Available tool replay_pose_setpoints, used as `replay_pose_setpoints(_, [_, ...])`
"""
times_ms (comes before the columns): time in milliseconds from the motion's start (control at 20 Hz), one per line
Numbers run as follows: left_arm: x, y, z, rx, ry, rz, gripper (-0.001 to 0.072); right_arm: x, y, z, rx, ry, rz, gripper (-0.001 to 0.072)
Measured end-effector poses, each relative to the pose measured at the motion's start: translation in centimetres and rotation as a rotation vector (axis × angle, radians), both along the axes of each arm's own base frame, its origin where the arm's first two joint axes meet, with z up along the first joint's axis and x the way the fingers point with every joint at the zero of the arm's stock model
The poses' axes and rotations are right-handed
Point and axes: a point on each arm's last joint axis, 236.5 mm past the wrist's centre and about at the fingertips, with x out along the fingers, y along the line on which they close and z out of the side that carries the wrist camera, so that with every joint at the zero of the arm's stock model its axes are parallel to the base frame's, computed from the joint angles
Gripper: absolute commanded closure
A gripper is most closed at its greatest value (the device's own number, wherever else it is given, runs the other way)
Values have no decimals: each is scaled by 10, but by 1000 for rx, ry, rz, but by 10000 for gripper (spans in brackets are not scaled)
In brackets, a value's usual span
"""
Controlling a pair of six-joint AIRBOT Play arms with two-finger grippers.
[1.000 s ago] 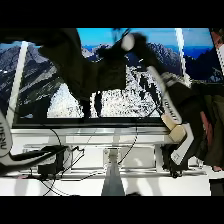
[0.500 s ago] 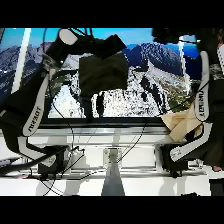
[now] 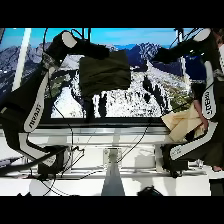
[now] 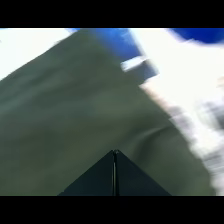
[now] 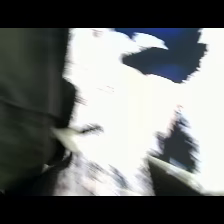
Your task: Fold the clothes and pants, and hang the long-sleeved shirts on hangers.
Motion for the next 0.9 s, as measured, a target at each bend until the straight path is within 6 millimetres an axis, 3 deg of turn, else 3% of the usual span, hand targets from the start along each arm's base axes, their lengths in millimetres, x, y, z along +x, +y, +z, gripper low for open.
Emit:
replay_pose_setpoints(150, [5, 42, -23, 233, -37, -23, 686, 10, 52, -9, 81, -49, -11, 19])
replay_pose_setpoints(300, [6, 69, -32, 363, -43, -35, 686, 6, 93, -36, 70, -21, 0, 18])
replay_pose_setpoints(400, [2, 78, -37, 410, -23, -46, 686, 1, 104, -58, 21, 17, -14, 18])
replay_pose_setpoints(500, [-3, 84, -41, 441, -3, -55, 686, 2, 103, -75, -21, 54, -67, 19])
replay_pose_setpoints(700, [-8, 89, -45, 470, 19, -64, 686, -6, 117, -98, 35, 173, -133, 26])
replay_pose_setpoints(900, [-11, 91, -46, 481, 29, -69, 686, -19, 158, -104, 204, 306, -151, 55])
